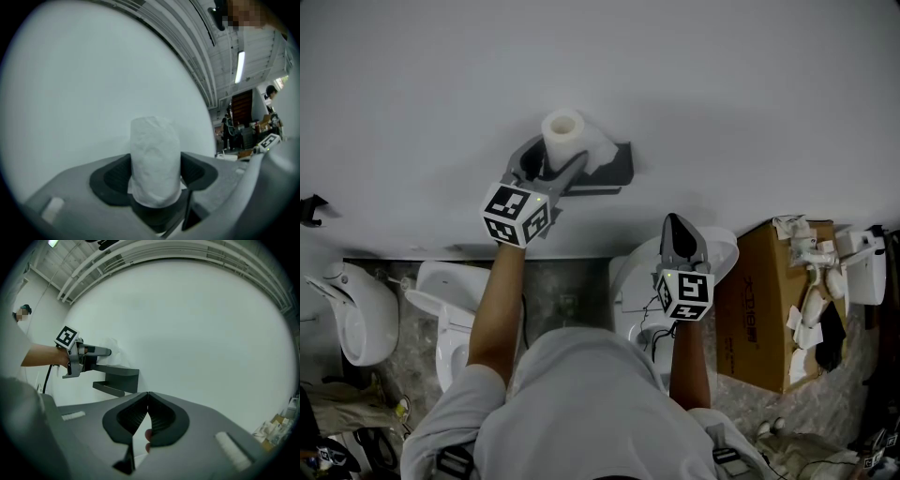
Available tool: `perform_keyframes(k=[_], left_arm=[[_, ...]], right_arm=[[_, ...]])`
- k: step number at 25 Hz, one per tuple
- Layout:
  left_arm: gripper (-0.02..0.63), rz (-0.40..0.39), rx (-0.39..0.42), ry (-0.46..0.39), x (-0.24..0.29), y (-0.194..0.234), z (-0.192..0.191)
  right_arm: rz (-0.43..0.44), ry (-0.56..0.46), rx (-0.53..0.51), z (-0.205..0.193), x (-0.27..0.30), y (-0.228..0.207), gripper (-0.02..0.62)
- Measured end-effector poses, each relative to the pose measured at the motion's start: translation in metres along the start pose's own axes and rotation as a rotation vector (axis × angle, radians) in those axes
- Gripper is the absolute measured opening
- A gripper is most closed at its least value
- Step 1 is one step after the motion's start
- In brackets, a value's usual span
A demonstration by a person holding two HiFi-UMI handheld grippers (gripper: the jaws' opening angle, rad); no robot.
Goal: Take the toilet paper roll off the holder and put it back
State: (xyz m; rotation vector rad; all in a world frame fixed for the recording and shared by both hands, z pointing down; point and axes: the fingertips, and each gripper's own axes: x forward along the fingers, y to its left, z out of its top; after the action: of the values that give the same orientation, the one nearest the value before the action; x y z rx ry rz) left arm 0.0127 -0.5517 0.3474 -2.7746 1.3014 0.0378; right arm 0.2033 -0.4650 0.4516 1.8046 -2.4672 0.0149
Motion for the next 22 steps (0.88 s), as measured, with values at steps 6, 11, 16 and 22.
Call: perform_keyframes(k=[6, 11, 16, 22], left_arm=[[0.308, -0.003, 0.001, 0.011, 0.003, -0.001, -0.009], [0.309, 0.007, 0.018, 0.015, 0.001, 0.0, -0.012], [0.309, 0.009, 0.006, 0.01, -0.001, 0.002, -0.015], [0.31, 0.01, 0.006, 0.003, -0.003, 0.001, -0.014]], right_arm=[[-0.006, 0.009, 0.001, -0.004, -0.001, -0.004, 0.003], [-0.004, 0.015, -0.004, -0.005, -0.001, -0.002, 0.003], [0.002, 0.017, -0.007, -0.006, 0.0, 0.001, 0.003], [0.001, 0.018, -0.01, -0.006, -0.002, 0.002, 0.003]])
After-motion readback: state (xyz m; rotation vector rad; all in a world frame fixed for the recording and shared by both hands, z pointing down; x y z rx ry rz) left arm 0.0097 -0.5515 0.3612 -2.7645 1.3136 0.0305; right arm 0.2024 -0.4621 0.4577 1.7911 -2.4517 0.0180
